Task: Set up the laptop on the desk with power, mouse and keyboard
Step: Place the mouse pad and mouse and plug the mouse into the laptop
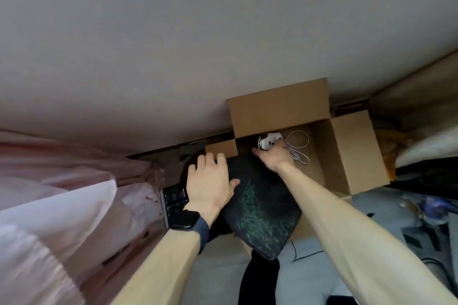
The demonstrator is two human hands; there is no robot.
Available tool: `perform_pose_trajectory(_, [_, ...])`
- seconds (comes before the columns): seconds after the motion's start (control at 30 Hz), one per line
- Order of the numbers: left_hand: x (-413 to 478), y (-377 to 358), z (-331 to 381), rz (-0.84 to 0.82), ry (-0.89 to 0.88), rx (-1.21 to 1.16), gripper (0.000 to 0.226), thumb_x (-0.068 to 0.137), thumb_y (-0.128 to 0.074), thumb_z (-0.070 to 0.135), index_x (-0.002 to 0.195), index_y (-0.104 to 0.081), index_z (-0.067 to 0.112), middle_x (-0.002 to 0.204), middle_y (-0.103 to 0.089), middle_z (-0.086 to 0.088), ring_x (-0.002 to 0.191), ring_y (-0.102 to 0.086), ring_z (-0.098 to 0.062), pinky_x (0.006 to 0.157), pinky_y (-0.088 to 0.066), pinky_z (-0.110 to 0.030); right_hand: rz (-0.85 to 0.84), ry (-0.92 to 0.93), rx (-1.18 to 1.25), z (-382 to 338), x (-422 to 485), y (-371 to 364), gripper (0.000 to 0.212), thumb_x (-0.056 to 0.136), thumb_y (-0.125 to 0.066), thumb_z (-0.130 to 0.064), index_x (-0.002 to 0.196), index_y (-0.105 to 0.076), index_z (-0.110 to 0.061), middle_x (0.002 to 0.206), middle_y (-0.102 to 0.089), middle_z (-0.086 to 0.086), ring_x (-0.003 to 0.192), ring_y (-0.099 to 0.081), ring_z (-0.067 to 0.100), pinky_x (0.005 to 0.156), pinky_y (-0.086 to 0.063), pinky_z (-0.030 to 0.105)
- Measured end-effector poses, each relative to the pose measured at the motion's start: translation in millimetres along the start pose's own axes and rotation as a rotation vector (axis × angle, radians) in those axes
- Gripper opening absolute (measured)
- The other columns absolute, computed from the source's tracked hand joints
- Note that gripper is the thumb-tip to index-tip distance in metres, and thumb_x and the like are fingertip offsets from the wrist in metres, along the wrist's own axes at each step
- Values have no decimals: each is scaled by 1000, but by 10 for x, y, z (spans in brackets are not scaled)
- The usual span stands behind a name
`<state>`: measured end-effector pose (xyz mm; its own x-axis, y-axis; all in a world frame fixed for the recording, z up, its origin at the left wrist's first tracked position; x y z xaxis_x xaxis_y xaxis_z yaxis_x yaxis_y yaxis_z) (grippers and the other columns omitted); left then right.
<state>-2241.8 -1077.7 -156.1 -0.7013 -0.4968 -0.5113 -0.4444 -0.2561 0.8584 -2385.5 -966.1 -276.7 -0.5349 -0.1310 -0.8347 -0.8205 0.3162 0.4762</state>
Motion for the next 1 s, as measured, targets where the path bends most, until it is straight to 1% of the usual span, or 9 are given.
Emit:
perform_pose_trajectory(0.13, [87, -79, 29, 148, -85, -2, 57, 80, -74, 43, 124, -55, 11, 116, -60, -10, 109, -56, -33, 82, -46, -42, 99, -24, -105, -15, 274, -224, 112, 74, -62, -78, 152, -20, -11, 149, -44, 22, 134, -48, 42, 105, -44, 49])
perform_pose_trajectory(0.23, [155, -138, 71, 245, -189, 25, 53, 61, -90, 30, 103, -67, 9, 80, -67, -7, 78, -64, -32, 62, -48, -39, 212, 16, -230, -45, 340, -140, 83, 84, -63, -64, 139, -38, -7, 137, -57, 19, 125, -58, 38, 95, -49, 44])
perform_pose_trajectory(0.3, [162, -136, 44, 289, -217, 32, 47, 61, -90, 26, 100, -68, 9, 69, -65, -5, 68, -62, -31, 58, -46, -37, 261, 57, -216, 3, 291, -23, 58, 92, -58, -52, 129, -50, -8, 131, -61, 20, 120, -60, 40, 93, -49, 42])
perform_pose_trajectory(0.43, [10, -3, 184, 232, -264, -12, 36, 83, -72, 19, 116, -59, 14, 64, -61, 0, 60, -57, -30, 56, -36, -34, 349, 47, 241, 467, -162, 340, 44, 95, -55, -49, 118, -58, -12, 115, -66, 19, 111, -61, 42, 86, -47, 39])
perform_pose_trajectory(0.57, [-259, 183, 636, 115, -279, -229, 29, 104, -41, 26, 132, -34, 21, 69, -51, 3, 56, -46, -30, 48, -31, -33, 397, 16, 690, 1153, -977, 845, 16, 91, -64, -37, 103, -62, -26, 88, -76, -5, 81, -76, 21, 85, -59, 44])
perform_pose_trajectory(0.67, [-624, 492, 1070, 83, -394, -326, 17, 104, -40, 30, 120, -37, 24, 69, -60, 0, 59, -57, -32, 50, -41, -35, 457, -15, 854, 1701, -1813, 1368, 19, 93, -65, -20, 113, -65, -18, 91, -76, 1, 68, -76, 21, 71, -61, 36])
perform_pose_trajectory(0.77, [-1037, 845, 1400, 81, -478, -373, 13, 102, -41, 35, 112, -38, 27, 75, -66, -3, 68, -63, -36, 60, -50, -40, 558, -14, 977, 2136, -2738, 1768, 12, 95, -62, -10, 106, -65, -15, 83, -75, 4, 56, -72, 21, 57, -56, 29])
perform_pose_trajectory(0.87, [-1527, 1270, 1647, 137, -576, -434, 14, 99, -46, 39, 105, -37, 30, 71, -65, -3, 64, -62, -34, 59, -53, -42, 613, -4, 1153, 2502, -3601, 1968, 11, 98, -58, -13, 104, -67, -13, 86, -76, 11, 59, -70, 28, 60, -52, 35])
perform_pose_trajectory(1.0, [-2080, 1820, 1911, 228, -689, -492, 13, 97, -50, 39, 102, -41, 32, 84, -72, 3, 67, -66, -27, 61, -53, -40, 628, 50, 1535, 2901, -4496, 2053, 23, 98, -52, -20, 107, -65, -5, 86, -72, 18, 58, -65, 25, 62, -47, 35])
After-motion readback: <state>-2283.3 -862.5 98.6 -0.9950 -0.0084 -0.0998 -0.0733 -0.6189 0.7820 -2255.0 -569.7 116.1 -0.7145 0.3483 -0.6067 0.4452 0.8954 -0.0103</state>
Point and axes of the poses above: each hand's wrist, its own x-axis towards the middle knuckle, its own y-axis out of the back of the hand, z = x × y, the point moved 3 cm from there along x, towards the middle knuckle
